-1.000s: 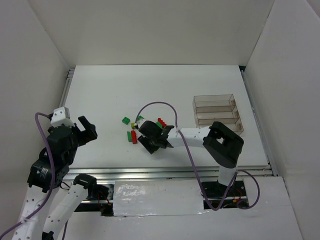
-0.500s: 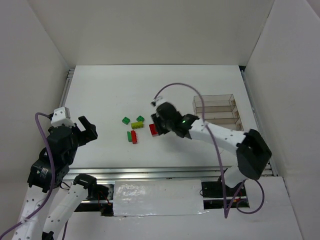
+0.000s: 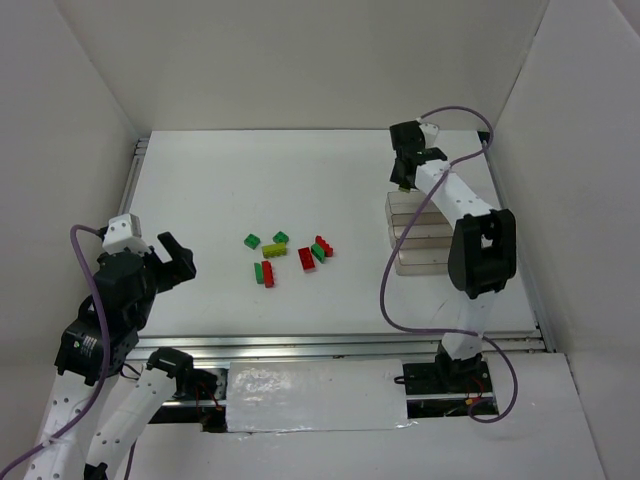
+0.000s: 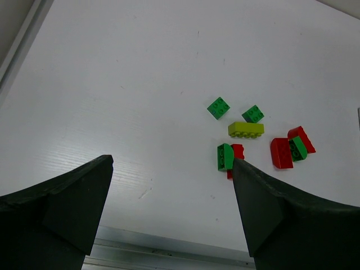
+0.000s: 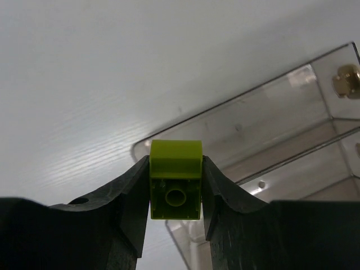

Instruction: Sort the legos into containers by color

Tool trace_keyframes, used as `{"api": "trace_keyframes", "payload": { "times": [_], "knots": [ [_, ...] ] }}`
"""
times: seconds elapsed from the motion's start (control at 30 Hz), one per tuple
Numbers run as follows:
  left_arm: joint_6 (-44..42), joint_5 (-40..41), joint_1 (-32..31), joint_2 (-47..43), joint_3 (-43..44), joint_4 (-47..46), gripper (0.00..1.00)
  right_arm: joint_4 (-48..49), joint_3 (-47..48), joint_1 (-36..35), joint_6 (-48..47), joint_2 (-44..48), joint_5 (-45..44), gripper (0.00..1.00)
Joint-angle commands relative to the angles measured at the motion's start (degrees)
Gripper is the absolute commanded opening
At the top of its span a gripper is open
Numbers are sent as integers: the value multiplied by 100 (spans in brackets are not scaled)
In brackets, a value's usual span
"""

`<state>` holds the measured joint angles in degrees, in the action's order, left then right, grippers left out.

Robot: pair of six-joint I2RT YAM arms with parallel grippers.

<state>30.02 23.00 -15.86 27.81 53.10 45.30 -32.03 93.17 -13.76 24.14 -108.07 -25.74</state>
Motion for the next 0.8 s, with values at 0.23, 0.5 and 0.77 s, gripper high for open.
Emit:
{"api": "trace_keyframes", "payload": {
  "times": [0.23, 0.5, 0.77],
  "knots": [
    [-154, -165, -5, 49, -19, -302, 100, -242, -167, 602, 231, -249, 51, 1],
    [-172, -226, -14, 145, -19, -320, 99, -23, -326, 796, 100, -267, 253, 24],
    [-181, -235, -14, 225, -10, -311, 100, -181, 140, 813, 47, -250, 376, 88]
  ]
}}
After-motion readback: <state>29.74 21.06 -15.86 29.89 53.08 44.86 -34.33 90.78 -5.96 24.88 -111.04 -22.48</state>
